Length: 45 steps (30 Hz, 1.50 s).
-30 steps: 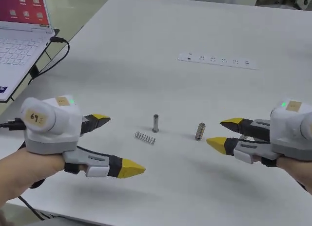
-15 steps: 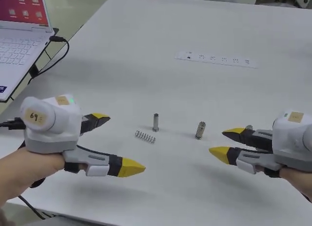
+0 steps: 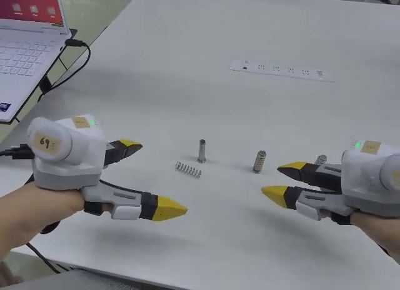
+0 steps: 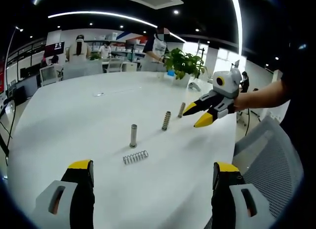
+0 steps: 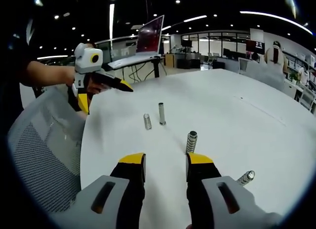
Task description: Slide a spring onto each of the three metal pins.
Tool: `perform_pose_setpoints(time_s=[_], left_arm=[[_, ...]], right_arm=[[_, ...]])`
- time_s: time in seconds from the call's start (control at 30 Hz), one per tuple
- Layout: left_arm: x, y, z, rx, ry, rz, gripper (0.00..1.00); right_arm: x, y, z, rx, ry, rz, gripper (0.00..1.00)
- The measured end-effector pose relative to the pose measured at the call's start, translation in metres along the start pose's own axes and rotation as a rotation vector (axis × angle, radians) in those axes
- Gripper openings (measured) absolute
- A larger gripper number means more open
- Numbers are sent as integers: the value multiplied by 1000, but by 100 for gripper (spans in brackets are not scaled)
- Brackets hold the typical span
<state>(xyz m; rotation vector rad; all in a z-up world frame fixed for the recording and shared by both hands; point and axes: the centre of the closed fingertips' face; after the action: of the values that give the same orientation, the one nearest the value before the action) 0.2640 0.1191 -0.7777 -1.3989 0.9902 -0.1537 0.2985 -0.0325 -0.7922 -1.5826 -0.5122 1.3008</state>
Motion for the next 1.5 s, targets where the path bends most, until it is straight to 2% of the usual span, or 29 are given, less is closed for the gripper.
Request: perform_pose_setpoints(time_s=[0.23,0.57,0.83,1.23,1.5], left_arm=[[-1,0,1,-1,-2,-1,98],[-2,3,4,-5,-6,3,98],[-3,3,6,-9,-10,2,98],[-6,7,8,-16,-13,9,98],[-6,10,9,-20,-14,16,98]], right_arm=[[18,-14,13,-21,-38,-12,29],[55,-40,34,-82,-108,-26,28],[80,-49,44,-106,-147,-14,27],[109,-46,54,-110,-179,20,24],[125,-33,47,-105,-165,71,22]])
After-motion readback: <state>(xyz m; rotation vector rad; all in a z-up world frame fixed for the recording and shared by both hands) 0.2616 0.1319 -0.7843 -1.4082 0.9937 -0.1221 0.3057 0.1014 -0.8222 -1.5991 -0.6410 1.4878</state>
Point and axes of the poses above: the centre of the closed fingertips' face, and the gripper's own axes: x roughly forward along the fingers, z roughly to its left, y roughly out of its underside, and after that the axes turned 1 degree about -y, right-handed
